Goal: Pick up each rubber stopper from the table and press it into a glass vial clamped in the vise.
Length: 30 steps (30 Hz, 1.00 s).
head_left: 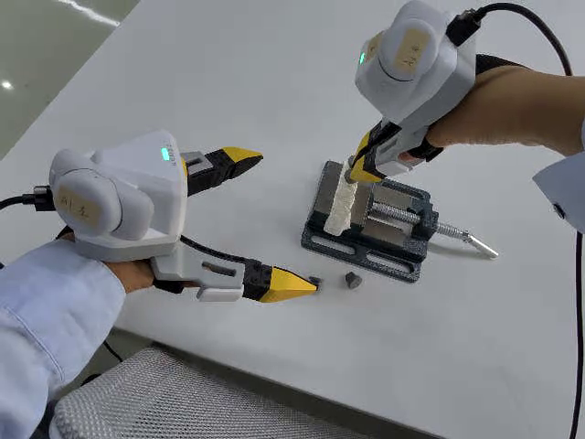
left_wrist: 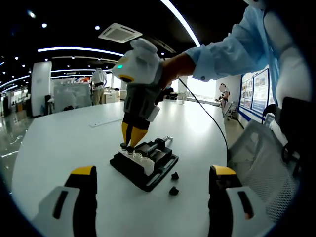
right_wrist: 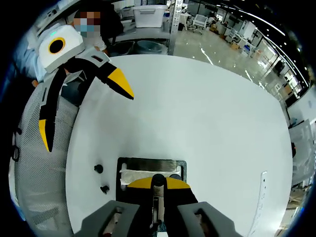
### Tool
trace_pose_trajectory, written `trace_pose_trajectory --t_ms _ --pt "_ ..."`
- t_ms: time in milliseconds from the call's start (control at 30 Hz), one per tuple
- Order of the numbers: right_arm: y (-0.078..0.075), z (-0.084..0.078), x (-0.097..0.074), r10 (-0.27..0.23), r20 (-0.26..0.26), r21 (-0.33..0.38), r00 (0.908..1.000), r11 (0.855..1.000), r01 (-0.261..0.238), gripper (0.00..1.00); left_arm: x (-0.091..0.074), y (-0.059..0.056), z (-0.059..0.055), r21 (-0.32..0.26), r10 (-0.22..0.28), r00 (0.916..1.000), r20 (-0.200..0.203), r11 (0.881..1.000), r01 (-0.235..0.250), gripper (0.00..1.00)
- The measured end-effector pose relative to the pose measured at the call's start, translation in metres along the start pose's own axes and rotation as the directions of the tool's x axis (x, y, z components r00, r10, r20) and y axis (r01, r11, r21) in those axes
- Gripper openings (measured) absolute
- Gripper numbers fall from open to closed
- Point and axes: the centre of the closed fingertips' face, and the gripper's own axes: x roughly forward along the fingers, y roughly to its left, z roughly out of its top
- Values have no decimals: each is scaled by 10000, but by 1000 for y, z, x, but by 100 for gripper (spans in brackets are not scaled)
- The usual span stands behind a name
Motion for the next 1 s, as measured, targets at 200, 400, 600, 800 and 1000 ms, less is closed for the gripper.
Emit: trace_pose_trajectory --t_ms 200,400,600,800,1000 --pt "6 2 -8 -258 1044 765 9942 9969 178 14 0 -2 0 -24 -70 10000 -45 10000 70 93" --pt "16 2 -13 -603 1937 1445 9792 9890 323 22 -2 -2 -1 -68 -75 9999 -112 9999 74 94" --pt "29 -1 -19 -1009 2444 1983 9644 9788 522 23 -3 -4 -2 5 -110 9997 -201 9999 110 95" --pt "45 -5 -19 -1376 2828 2491 9493 9662 658 26 -4 -6 -2 24 -177 9995 -243 9998 177 95" --pt "62 -11 -17 -1667 3108 2994 9357 9516 701 28 -7 -8 -2 -16 -215 9996 -207 9998 215 97"
